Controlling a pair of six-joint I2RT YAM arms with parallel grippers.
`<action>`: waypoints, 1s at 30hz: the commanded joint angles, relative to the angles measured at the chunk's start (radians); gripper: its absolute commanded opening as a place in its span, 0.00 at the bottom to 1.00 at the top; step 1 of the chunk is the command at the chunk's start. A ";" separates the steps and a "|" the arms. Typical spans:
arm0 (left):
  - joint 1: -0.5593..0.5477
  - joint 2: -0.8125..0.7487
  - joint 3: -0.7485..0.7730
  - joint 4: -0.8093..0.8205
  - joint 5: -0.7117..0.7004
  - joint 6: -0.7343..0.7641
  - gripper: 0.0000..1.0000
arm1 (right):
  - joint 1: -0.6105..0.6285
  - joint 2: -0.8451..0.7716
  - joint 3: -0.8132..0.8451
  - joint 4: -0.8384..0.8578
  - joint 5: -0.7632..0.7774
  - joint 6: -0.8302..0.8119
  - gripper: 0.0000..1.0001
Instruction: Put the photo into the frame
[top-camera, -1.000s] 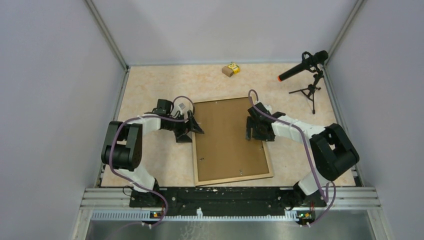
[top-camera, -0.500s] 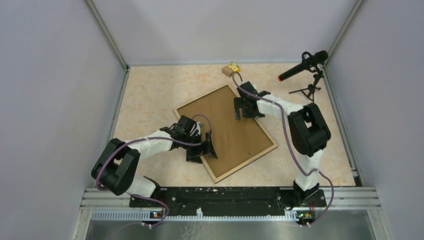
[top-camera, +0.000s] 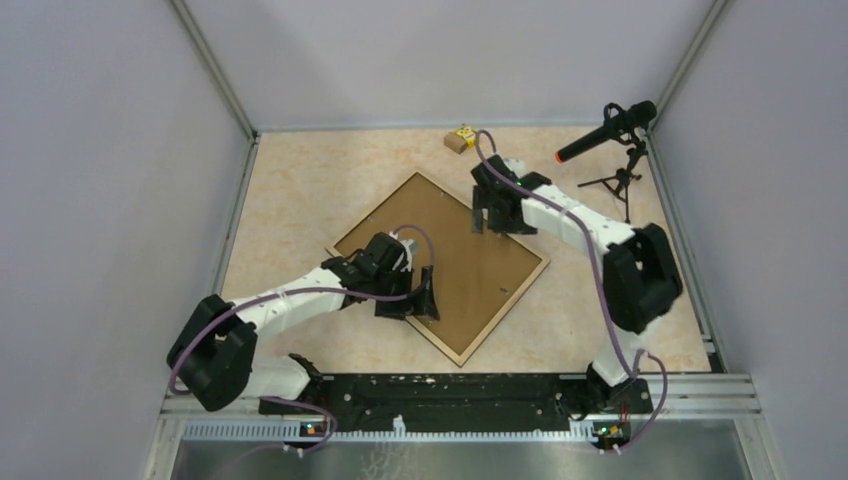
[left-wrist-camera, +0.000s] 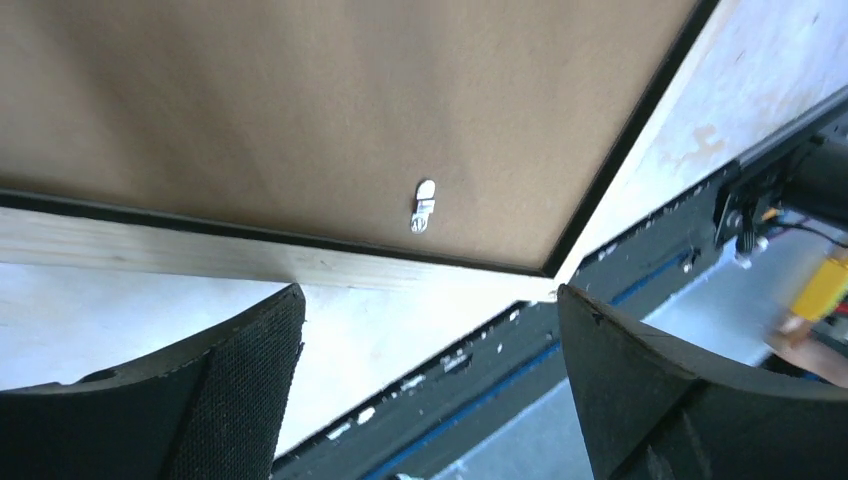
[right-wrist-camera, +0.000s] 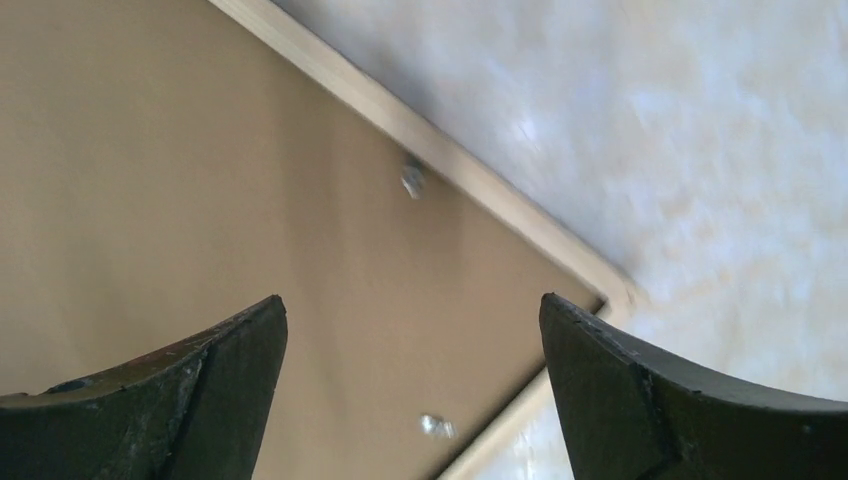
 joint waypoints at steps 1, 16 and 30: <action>0.005 -0.068 0.141 -0.018 -0.210 0.128 0.99 | -0.002 -0.244 -0.256 -0.040 0.020 0.213 0.93; 0.171 0.103 0.517 -0.066 -0.341 0.248 0.99 | -0.030 -0.477 -0.715 0.215 -0.018 0.458 0.78; 0.259 0.187 0.633 -0.067 -0.440 0.386 0.98 | -0.060 -0.416 -0.819 0.334 -0.066 0.395 0.30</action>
